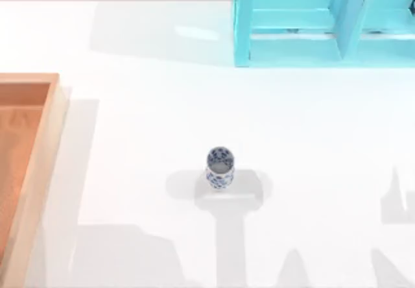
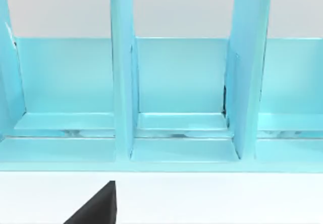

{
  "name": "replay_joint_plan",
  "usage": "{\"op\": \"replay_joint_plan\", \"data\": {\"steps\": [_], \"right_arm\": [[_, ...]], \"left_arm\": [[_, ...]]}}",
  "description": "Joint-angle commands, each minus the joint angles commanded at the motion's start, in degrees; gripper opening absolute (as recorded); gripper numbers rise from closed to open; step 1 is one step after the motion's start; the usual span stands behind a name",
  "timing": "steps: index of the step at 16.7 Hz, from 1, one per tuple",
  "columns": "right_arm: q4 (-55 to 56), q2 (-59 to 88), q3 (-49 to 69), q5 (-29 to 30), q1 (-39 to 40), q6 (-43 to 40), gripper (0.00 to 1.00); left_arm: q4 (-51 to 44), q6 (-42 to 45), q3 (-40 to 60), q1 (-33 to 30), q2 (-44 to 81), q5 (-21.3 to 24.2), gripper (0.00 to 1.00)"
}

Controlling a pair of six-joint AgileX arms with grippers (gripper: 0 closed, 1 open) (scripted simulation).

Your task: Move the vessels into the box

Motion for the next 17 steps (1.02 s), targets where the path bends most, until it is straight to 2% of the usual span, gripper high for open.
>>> {"op": "replay_joint_plan", "data": {"steps": [4,9,17], "right_arm": [[0.0,0.0,0.0,0.0,0.0,0.0,1.0],[0.0,0.0,0.0,0.0,0.0,0.0,1.0],[0.0,0.0,0.0,0.0,0.0,0.0,1.0]], "left_arm": [[7.69,1.12,-6.84,0.72,0.9,0.08,0.0],[8.71,1.34,-7.86,0.8,1.1,0.06,0.0],[8.71,1.34,-7.86,0.8,1.1,0.06,0.6]]}}
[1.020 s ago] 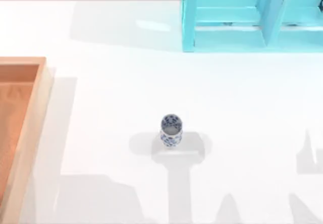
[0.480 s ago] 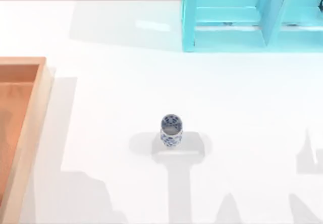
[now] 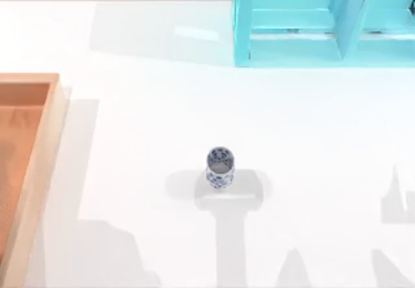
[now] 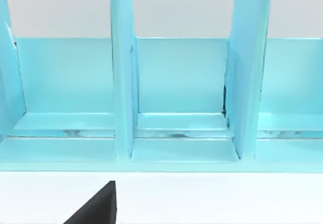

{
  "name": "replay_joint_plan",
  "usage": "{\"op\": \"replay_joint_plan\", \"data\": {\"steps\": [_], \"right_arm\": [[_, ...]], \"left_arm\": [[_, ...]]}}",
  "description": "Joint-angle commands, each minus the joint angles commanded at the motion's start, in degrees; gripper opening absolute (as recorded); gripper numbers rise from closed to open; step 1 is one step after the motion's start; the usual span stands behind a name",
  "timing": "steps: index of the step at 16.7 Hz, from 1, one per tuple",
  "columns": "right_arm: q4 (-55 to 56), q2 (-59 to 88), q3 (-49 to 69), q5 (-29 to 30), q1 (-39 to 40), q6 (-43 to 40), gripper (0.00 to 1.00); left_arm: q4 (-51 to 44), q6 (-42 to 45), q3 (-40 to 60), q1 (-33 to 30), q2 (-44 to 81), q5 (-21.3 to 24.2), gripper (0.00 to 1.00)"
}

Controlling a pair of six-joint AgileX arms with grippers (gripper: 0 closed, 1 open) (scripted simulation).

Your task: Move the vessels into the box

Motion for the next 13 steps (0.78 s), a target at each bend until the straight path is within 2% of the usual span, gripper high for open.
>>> {"op": "replay_joint_plan", "data": {"steps": [5,13], "right_arm": [[0.0,0.0,0.0,0.0,0.0,0.0,1.0],[0.0,0.0,0.0,0.0,0.0,0.0,1.0]], "left_arm": [[0.0,0.0,0.0,0.0,0.0,0.0,0.98],[0.0,0.0,0.0,0.0,0.0,0.0,1.0]]}}
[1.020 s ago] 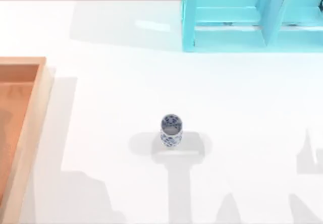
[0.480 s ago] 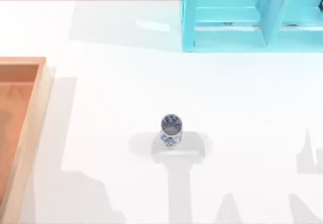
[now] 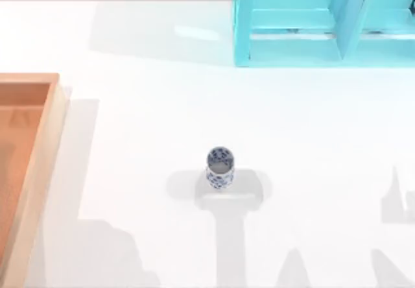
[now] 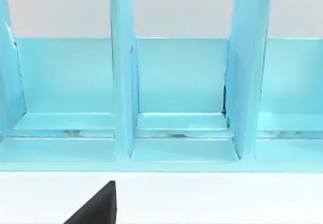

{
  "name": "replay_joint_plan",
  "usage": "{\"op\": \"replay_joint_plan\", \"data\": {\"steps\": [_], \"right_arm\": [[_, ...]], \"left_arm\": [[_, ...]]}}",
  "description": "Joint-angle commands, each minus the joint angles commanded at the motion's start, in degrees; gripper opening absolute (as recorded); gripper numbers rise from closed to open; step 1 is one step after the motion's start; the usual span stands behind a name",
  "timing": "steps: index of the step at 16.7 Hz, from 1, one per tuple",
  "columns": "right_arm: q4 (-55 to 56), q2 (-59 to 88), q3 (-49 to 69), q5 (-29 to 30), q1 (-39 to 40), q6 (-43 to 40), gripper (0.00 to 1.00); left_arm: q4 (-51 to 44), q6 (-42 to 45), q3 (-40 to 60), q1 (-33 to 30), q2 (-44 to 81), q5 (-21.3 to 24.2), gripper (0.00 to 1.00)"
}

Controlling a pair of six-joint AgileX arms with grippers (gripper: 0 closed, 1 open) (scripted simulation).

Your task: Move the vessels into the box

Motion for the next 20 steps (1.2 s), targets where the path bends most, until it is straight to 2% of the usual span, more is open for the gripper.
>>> {"op": "replay_joint_plan", "data": {"steps": [4,12,18,20], "right_arm": [[0.0,0.0,0.0,0.0,0.0,0.0,1.0],[0.0,0.0,0.0,0.0,0.0,0.0,1.0],[0.0,0.0,0.0,0.0,0.0,0.0,1.0],[0.0,0.0,0.0,0.0,0.0,0.0,1.0]], "left_arm": [[-2.32,-0.05,2.31,-0.01,0.15,-0.09,1.0],[-21.63,-0.36,22.16,-0.41,0.47,-0.03,1.0],[-22.54,-0.5,23.16,-0.37,0.64,-0.04,1.0],[-22.86,-2.35,24.98,-2.23,2.51,-0.27,1.0]]}}
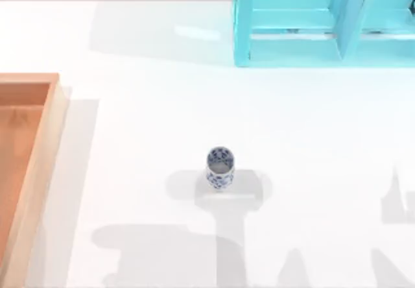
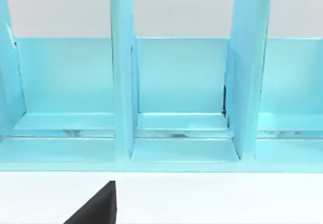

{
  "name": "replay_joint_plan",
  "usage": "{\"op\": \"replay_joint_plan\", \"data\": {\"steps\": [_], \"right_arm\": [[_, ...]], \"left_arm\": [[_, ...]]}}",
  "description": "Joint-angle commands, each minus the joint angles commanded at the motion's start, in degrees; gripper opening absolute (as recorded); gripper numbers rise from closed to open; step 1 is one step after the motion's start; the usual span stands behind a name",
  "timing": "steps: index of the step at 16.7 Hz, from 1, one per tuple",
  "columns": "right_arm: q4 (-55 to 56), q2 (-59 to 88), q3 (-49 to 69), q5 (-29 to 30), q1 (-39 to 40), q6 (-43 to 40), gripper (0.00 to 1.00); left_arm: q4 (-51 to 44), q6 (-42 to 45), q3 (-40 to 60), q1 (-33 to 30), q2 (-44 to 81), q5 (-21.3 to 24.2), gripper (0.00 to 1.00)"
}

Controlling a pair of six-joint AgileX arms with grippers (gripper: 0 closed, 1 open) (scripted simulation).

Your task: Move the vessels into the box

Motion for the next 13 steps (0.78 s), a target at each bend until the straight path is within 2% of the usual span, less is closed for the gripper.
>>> {"op": "replay_joint_plan", "data": {"steps": [2,5,13], "right_arm": [[0.0,0.0,0.0,0.0,0.0,0.0,1.0],[0.0,0.0,0.0,0.0,0.0,0.0,1.0],[0.0,0.0,0.0,0.0,0.0,0.0,1.0]], "left_arm": [[-0.56,-4.34,4.08,-4.29,4.32,-0.34,1.0],[-1.28,-14.6,12.95,-14.46,13.87,-0.82,1.0],[-0.31,-50.21,39.18,-51.4,41.38,-2.53,1.0]]}}
